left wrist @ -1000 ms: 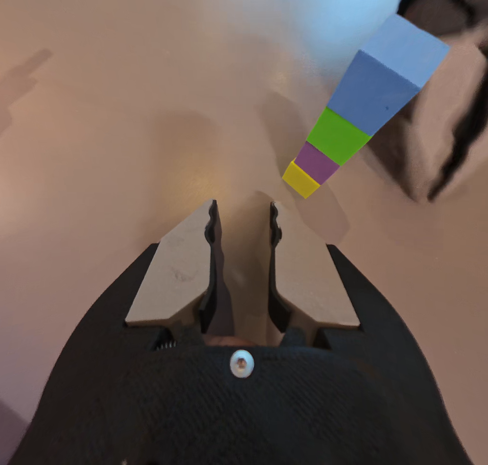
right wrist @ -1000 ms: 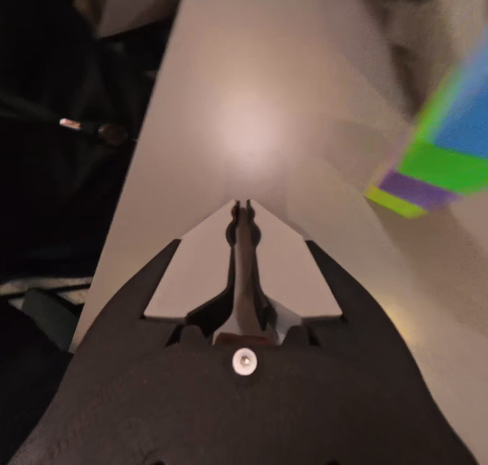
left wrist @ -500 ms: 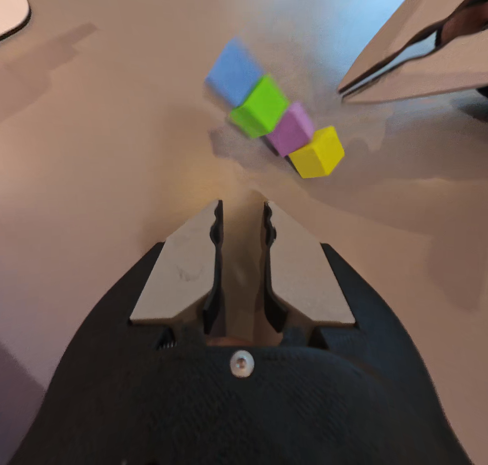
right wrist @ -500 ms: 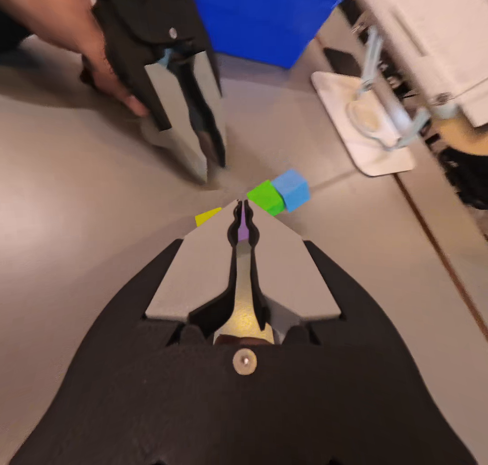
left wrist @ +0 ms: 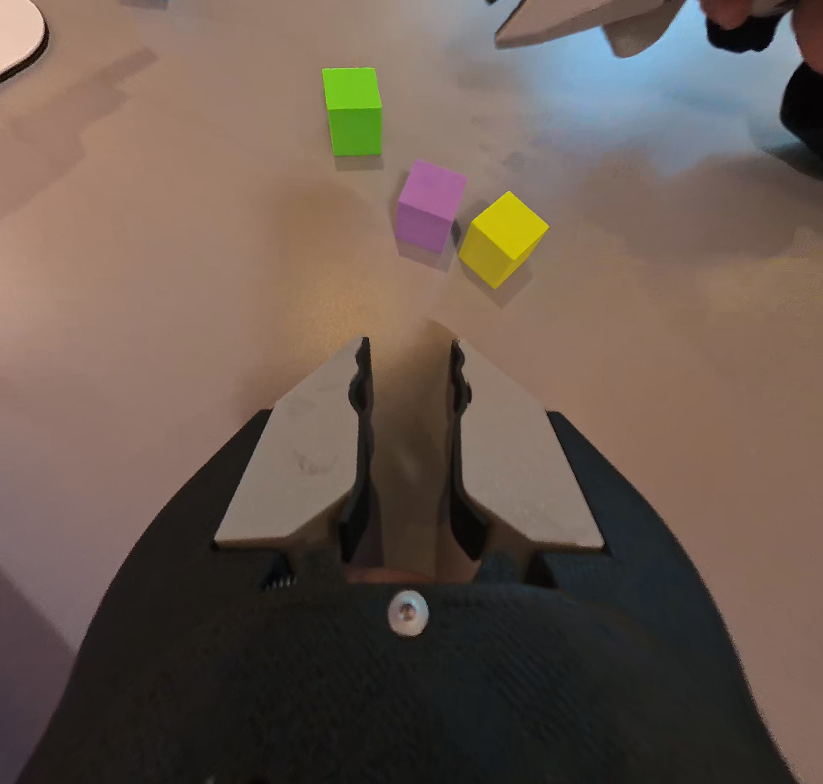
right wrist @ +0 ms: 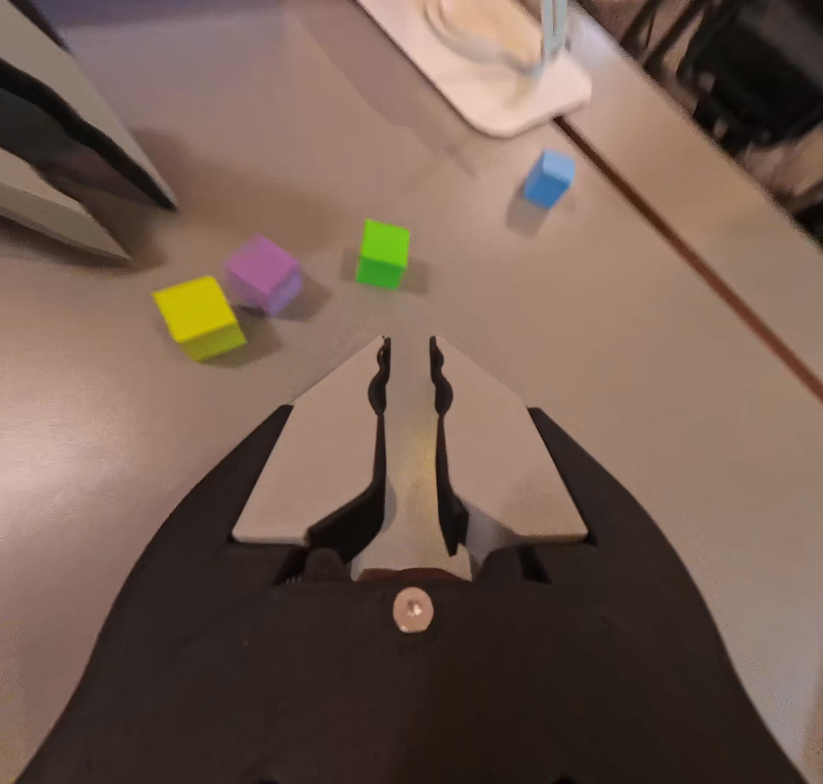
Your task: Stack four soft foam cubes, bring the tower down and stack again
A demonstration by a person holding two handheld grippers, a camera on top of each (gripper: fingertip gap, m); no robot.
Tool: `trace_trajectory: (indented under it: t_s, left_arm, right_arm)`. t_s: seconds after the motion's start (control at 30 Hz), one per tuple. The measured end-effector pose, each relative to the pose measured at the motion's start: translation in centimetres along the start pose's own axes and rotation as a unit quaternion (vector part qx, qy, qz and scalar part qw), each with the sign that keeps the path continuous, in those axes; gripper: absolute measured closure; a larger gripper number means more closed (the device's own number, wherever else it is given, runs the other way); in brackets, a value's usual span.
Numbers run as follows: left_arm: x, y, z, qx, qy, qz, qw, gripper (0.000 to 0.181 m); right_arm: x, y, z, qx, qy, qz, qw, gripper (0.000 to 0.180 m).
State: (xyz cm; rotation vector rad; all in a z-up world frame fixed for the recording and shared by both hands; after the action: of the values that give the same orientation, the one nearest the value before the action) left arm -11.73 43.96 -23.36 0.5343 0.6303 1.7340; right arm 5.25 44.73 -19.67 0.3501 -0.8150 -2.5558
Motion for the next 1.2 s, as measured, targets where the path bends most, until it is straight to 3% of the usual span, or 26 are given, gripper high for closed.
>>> trace_trajectory:
  t_s: [0.13, 0.27, 0.4, 0.57, 0.8, 1.07, 1.2]
  left_arm:
    - [-0.1, 0.0, 0.0, 0.001, -0.006, 0.003, 1.000, 0.144]
    - [-0.1, -0.1, 0.0, 0.003, -0.009, 0.006, 1.000, 0.144]
    - [-0.1, -0.2, 0.1, 0.002, -0.010, 0.004, 1.000, 0.145]
    - [0.3, -0.7, 0.6, -0.003, 0.006, -0.010, 1.000, 0.151]
    - [1.0, -3.2, 2.5, 0.000, 0.034, -0.024, 0.999, 0.181]
    - [-2.5, -7.5, 6.4, 0.006, -0.080, -0.016, 0.997, 0.181]
    - [-0.8, -8.0, 7.4, -0.005, -0.058, 0.040, 0.998, 0.181]
  right_arm:
    - [-2.8, -1.8, -3.2, 0.063, -0.048, -0.009, 0.997, 0.162]
    - [-3.4, -2.2, -3.5, 0.046, -0.144, 0.059, 0.987, 0.151]
    - [-3.7, -2.1, -3.5, 0.042, -0.187, 0.087, 0.978, 0.152]
    - [-3.5, -2.2, -3.4, 0.043, -0.170, 0.072, 0.982, 0.152]
    - [-2.9, -2.6, -3.2, 0.045, -0.139, 0.052, 0.988, 0.145]
    - [-3.0, -2.8, -3.2, 0.047, -0.119, 0.022, 0.991, 0.149]
    - [-3.3, -2.7, -3.3, 0.046, -0.133, 0.022, 0.990, 0.151]
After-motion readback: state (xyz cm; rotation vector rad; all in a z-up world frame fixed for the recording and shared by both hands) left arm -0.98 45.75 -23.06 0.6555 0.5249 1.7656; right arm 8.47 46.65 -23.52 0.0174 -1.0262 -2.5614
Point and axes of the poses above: each gripper's, where its closed fingertips meet, y back along the fingers, z out of its top, x = y × z across the jaws, the point moved 3 cm from there along y, back along the fingers, and after that the axes turned 10 degrees about -y, right-handed, at the moved point
